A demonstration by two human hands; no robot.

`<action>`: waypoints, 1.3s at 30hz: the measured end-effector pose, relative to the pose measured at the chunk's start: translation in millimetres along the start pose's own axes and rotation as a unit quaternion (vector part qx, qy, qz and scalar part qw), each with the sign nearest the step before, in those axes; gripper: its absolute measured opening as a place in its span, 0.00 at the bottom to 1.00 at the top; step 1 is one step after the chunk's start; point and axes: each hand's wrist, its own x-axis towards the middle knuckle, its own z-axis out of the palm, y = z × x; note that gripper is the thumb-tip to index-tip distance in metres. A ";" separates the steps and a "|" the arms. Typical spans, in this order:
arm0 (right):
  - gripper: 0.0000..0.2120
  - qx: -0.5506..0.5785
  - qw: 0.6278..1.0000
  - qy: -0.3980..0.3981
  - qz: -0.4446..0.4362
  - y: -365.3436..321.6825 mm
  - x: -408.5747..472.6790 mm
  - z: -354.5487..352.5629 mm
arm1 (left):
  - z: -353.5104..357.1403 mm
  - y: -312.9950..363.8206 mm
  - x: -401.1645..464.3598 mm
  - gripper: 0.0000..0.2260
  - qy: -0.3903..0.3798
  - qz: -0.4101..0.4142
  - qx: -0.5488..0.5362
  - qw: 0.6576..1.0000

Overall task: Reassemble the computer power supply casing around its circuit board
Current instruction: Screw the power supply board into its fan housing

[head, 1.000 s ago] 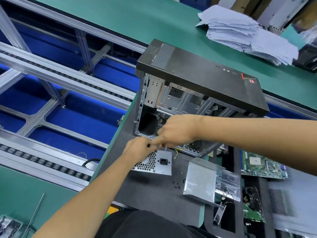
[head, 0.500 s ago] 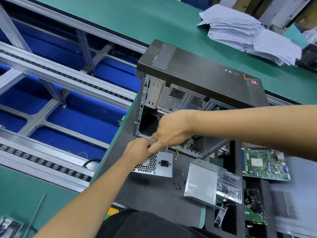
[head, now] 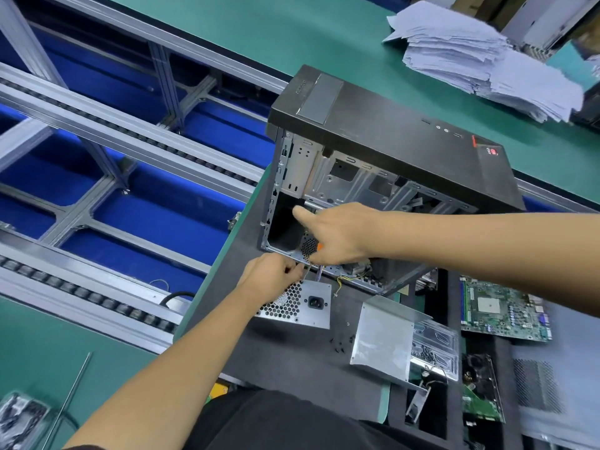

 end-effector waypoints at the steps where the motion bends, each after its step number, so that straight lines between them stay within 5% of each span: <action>1: 0.20 -0.019 0.999 0.007 -0.047 3.3 -1.7 -1.9 | -0.2 -0.3 -0.3 0.20 0.004 -0.002 0.001 1.000; 3: 0.19 -0.097 0.980 -0.004 -0.174 9.0 -3.6 -6.5 | -0.5 -0.2 -1.0 0.21 0.007 -0.004 0.010 1.000; 7: 0.20 -0.233 0.881 0.000 -0.411 13.0 3.4 -8.1 | -2.8 0.2 0.9 0.22 -0.012 0.009 0.033 0.999; 11: 0.18 -0.216 0.832 0.076 -0.505 13.4 5.4 -5.3 | -0.9 -0.8 0.8 0.20 -0.001 -0.001 0.022 1.000; 14: 0.10 -0.193 0.894 0.082 -0.396 8.7 0.1 4.8 | -1.1 -0.9 1.1 0.17 -0.008 -0.006 0.023 1.000; 17: 0.04 -0.064 0.989 0.067 -0.118 -10.5 -2.3 19.1 | 0.4 -0.8 0.1 0.19 -0.004 0.012 0.029 0.999; 20: 0.07 0.068 0.994 0.040 0.070 -21.6 -0.2 23.1 | 1.0 -0.8 -0.9 0.21 0.009 0.018 0.019 1.000; 24: 0.12 0.087 0.993 -0.036 -0.067 -17.3 -6.2 4.2 | -2.9 1.2 -2.6 0.18 0.010 0.009 0.015 1.000; 26: 0.12 -0.040 0.984 -0.060 -0.161 -9.1 -7.0 -4.7 | -2.8 2.1 -3.1 0.19 0.012 0.008 0.015 1.000; 29: 0.14 -0.289 0.907 -0.006 -0.306 0.7 2.6 -15.6 | -3.0 3.5 -4.6 0.17 0.021 0.000 0.007 1.000; 33: 0.10 -0.356 0.807 0.000 -0.471 -5.4 12.9 -18.0 | -6.0 4.0 -4.2 0.16 -0.008 0.003 0.000 1.000; 35: 0.08 -0.302 0.858 0.013 -0.415 -10.1 11.7 -11.0 | -5.6 3.6 -2.8 0.12 -0.016 0.001 0.020 1.000; 37: 0.04 -0.161 0.955 0.034 -0.248 -15.7 8.9 -0.3 | -3.7 3.2 -2.2 0.13 -0.014 0.001 0.021 1.000; 39: 0.05 0.001 0.998 0.042 -0.046 -20.3 8.5 9.8 | -1.2 1.6 -3.3 0.14 -0.004 0.007 -0.002 1.000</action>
